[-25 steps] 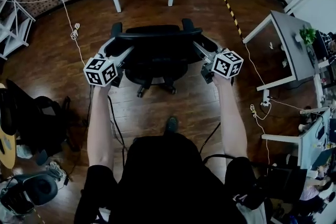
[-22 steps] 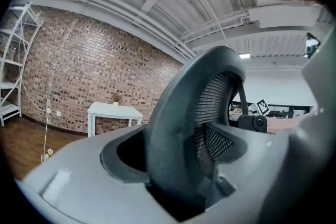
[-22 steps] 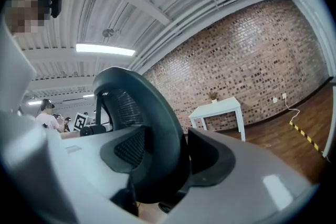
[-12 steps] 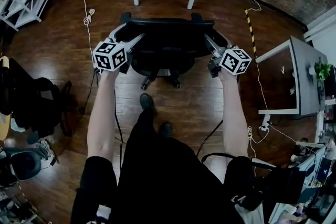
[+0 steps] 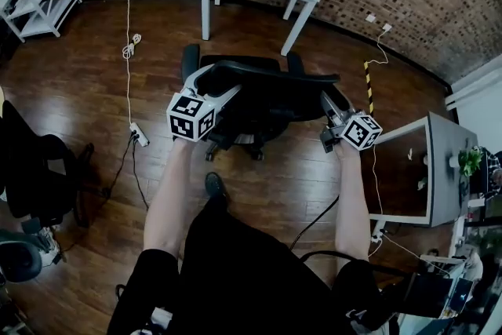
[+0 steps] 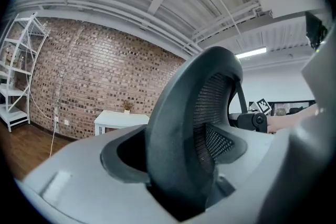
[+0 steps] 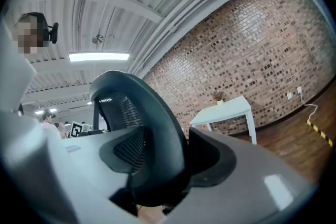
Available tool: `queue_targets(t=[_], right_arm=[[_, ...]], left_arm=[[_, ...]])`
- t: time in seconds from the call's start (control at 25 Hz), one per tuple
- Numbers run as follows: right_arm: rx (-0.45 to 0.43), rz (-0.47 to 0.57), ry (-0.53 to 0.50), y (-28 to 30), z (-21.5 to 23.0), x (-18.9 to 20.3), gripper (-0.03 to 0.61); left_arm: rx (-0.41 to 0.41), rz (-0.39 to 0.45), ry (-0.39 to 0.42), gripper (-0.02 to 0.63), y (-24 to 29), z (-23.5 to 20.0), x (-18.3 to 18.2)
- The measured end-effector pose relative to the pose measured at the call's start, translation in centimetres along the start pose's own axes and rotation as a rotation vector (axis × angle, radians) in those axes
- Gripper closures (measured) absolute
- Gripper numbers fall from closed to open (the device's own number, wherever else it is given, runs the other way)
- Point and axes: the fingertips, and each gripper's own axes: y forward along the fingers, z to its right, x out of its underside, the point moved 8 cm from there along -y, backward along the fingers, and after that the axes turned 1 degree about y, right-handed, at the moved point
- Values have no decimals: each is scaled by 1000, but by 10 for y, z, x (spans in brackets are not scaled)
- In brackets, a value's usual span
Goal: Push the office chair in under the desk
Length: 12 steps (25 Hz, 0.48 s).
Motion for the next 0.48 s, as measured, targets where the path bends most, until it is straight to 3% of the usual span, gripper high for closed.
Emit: queue_targets(t=[0.24, 0.48], right_arm=[[0, 16, 9, 55, 13, -10, 319], [82, 52, -4, 111, 30, -27, 318]], left_arm=[[55, -10, 6, 179, 33, -65, -13], [113, -24, -4, 179, 80, -126, -32]])
